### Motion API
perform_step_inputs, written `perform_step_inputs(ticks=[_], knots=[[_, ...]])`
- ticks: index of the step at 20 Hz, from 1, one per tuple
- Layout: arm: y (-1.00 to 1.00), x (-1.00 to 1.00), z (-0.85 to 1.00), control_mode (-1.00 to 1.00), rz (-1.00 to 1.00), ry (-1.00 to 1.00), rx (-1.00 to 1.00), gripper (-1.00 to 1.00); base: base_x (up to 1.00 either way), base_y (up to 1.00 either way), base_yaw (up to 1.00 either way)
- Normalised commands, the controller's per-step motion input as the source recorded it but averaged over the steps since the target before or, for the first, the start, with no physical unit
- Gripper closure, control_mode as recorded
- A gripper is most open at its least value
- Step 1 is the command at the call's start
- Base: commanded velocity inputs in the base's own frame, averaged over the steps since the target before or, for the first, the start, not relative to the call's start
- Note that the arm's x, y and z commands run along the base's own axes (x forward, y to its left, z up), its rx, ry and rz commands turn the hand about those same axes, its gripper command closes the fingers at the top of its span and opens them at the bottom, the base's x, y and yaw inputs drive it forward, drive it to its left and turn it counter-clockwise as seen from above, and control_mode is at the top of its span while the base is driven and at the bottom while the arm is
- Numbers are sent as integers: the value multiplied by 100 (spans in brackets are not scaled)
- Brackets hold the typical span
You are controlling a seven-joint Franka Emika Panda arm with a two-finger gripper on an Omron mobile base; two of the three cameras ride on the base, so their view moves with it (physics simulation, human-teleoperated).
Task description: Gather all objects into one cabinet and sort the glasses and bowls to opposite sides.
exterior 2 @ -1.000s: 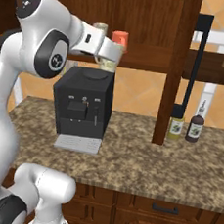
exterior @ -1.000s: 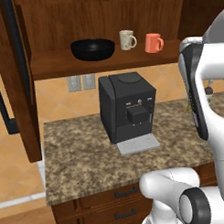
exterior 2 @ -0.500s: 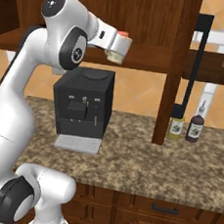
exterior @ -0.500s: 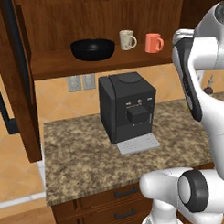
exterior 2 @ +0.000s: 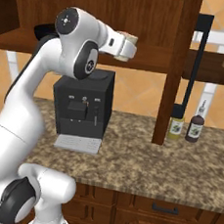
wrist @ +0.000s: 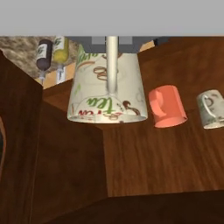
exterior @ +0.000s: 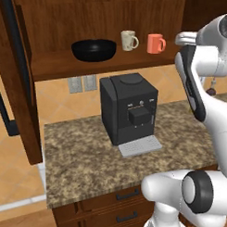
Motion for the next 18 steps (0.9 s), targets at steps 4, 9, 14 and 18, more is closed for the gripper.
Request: perform_step_inputs(ticks=[4,9,14,18], knots=[[-26,29,0,-100,0,0,0,100,0,0,0],[-15,12,0,-100,0,2,0,100,0,0,0],[0,11,-2,-100,0,6,0,100,0,0,0],[0,12,-13,-100,0,0,-1,100,0,0,0]])
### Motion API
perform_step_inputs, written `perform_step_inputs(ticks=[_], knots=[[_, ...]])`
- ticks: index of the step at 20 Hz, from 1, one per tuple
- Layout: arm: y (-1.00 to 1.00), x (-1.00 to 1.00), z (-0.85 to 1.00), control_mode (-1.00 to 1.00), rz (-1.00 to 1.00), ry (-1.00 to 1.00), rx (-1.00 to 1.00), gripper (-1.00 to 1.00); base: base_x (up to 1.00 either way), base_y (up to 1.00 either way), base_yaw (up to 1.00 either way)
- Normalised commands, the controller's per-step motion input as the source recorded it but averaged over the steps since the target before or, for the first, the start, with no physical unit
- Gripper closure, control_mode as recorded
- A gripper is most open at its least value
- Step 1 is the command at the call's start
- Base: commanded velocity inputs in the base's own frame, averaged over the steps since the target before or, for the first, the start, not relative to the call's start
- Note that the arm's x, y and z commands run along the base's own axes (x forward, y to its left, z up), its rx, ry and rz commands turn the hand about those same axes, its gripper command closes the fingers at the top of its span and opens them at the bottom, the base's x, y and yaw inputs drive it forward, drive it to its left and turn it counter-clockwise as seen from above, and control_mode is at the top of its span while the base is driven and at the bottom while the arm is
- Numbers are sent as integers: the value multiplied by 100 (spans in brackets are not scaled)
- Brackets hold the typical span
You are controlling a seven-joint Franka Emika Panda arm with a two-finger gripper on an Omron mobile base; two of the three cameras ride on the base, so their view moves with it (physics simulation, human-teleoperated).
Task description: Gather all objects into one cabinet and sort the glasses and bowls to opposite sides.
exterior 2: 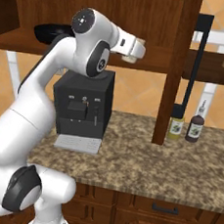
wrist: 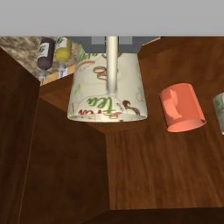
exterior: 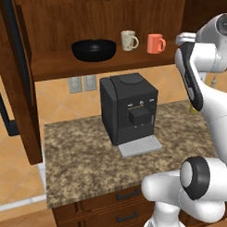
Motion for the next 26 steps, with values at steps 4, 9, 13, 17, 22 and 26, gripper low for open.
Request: perform_step_inputs(ticks=[4,9,13,17,22,26], knots=[[0,22,-10,-100,0,-2,0,100,0,0,0],[0,46,0,-100,0,-5,0,100,0,0,0],[-26,44,-1,-100,2,0,0,100,0,0,0],[-50,25,-6,-100,7,0,0,100,0,0,0],[-14,19,-17,-100,2,0,-1,100,0,0,0],[-2,5,-31,-100,0,0,-4,100,0,0,0]])
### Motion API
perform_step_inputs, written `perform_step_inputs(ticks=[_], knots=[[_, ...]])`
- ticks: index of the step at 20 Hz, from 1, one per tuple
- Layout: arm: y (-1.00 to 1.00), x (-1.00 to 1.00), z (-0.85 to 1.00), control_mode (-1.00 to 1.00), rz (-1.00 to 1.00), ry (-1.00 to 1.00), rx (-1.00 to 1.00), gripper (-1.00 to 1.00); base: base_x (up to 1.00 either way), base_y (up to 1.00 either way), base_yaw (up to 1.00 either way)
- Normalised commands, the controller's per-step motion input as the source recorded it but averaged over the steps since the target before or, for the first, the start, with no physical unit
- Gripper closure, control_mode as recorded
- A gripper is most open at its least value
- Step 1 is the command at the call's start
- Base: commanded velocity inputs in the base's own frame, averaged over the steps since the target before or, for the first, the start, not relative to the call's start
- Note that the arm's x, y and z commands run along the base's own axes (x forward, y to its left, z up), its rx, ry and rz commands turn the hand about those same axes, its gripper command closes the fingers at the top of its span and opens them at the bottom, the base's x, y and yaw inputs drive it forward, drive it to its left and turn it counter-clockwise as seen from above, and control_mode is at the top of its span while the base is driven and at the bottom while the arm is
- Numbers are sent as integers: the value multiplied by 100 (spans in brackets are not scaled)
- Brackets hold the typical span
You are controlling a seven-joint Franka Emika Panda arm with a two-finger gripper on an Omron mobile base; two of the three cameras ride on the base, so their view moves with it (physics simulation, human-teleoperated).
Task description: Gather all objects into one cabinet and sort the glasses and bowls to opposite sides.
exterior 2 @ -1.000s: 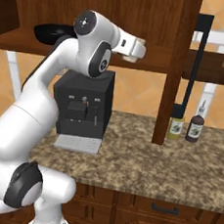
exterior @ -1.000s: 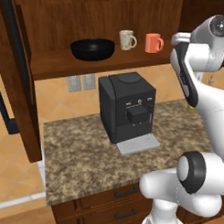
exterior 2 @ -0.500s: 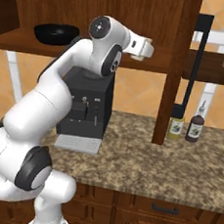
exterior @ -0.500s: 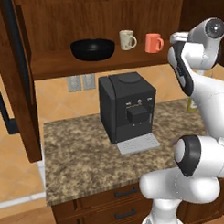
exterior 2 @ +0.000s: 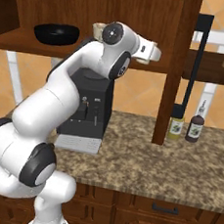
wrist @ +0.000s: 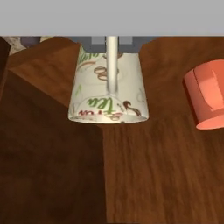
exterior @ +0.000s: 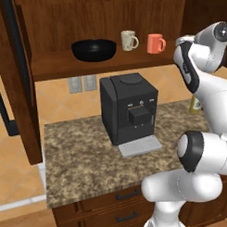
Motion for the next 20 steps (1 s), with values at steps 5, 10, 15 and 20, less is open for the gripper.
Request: perform_step_inputs(ticks=[5,10,15,20], knots=[[0,0,-29,-100,0,0,-6,100,0,0,0],[-1,22,-2,-100,0,0,-1,100,0,0,0],[-11,49,0,-100,0,0,0,100,0,0,0],[-24,48,0,-100,0,0,0,100,0,0,0]])
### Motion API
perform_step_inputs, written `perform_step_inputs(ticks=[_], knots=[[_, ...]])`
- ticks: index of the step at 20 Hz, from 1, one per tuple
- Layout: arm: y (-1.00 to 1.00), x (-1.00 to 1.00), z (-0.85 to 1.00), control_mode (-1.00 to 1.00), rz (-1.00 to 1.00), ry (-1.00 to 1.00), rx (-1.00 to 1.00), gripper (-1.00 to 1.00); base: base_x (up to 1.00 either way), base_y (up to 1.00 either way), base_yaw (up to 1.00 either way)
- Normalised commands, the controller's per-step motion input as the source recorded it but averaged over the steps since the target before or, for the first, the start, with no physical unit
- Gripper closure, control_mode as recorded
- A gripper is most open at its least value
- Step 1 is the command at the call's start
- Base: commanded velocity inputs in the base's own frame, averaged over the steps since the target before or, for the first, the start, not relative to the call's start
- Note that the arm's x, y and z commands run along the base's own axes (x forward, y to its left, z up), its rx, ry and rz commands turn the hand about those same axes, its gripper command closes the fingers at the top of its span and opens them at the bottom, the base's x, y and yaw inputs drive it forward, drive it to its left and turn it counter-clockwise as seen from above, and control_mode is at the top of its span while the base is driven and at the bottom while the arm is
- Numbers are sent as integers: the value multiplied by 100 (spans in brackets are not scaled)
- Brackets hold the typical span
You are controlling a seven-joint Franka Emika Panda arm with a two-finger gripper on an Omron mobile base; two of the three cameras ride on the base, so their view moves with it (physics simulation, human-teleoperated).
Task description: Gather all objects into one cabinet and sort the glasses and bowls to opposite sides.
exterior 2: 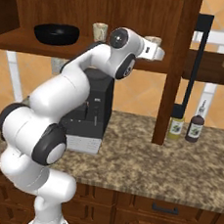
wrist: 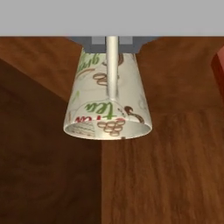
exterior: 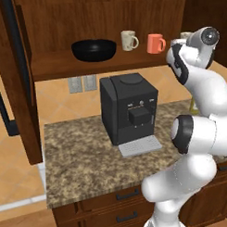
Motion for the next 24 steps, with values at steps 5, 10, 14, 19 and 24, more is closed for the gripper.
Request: perform_step_inputs(ticks=[5,10,14,19,24], knots=[[-32,37,0,-100,0,0,0,100,0,0,0],[-17,39,0,-100,0,0,0,100,0,0,0],[-2,44,0,-100,0,1,0,100,0,0,0],[-10,37,0,-100,0,0,0,100,0,0,0],[-13,34,2,-100,0,0,0,100,0,0,0]])
